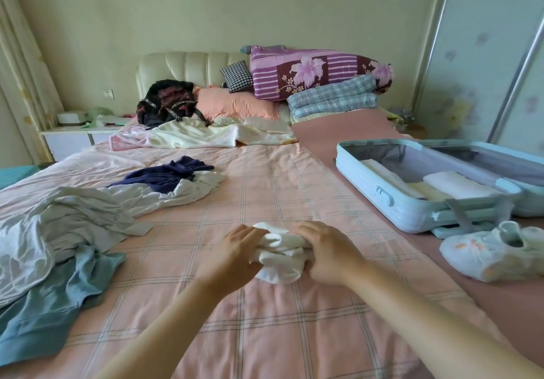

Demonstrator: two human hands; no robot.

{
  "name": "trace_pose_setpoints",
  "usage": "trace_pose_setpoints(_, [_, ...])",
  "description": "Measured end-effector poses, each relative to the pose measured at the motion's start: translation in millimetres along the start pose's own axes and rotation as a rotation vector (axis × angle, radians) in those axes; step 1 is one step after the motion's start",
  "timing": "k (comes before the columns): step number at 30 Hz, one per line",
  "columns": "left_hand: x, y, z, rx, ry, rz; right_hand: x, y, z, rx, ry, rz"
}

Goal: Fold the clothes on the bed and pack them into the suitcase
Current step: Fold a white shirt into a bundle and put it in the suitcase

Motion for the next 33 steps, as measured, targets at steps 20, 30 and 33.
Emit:
trace_pose_setpoints(20, [0, 8, -57, 0.441, -0.144, -0.171, 17, 24, -33, -0.228, 0.276, 0.299])
trace_pose_setpoints(30, [-27, -35, -43, 0.145, -0.119, -0.193, -38, 16, 35, -0.323, 0.124, -0.038])
trace_pose_setpoints(33, [-34, -55, -48, 0.164, -0.125, -0.146, -28, 10, 24, -0.204, 0.441, -0.104])
Point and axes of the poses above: each hand's wrist, its own y-axis away from the middle knuckle, its own z-axis out of the back of the hand, x = y × z, the point moved 8 cm from there along -y, towards the middle knuckle, and after that the axes turned 3 degrees about x, right-handed, at the moved point
